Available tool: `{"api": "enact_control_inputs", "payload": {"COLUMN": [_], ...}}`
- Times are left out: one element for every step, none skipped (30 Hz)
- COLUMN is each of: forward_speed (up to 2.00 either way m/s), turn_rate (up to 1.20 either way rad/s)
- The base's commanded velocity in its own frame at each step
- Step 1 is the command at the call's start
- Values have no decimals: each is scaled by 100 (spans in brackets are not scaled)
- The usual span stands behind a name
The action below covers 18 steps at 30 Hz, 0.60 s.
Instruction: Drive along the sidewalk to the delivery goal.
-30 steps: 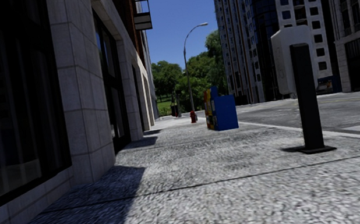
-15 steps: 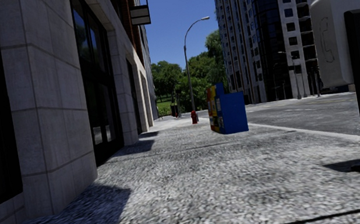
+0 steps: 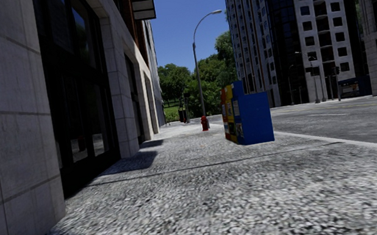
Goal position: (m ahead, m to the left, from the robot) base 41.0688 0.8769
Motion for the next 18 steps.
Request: {"api": "enact_control_inputs", "payload": {"forward_speed": [200,200,200,200,200,200,200,200,200,200,200,200,200,200,200,200,200,200], "turn_rate": [0,0,0,0,0,0,0,0,0,0,0,0,0,0,0,0,0,0]}}
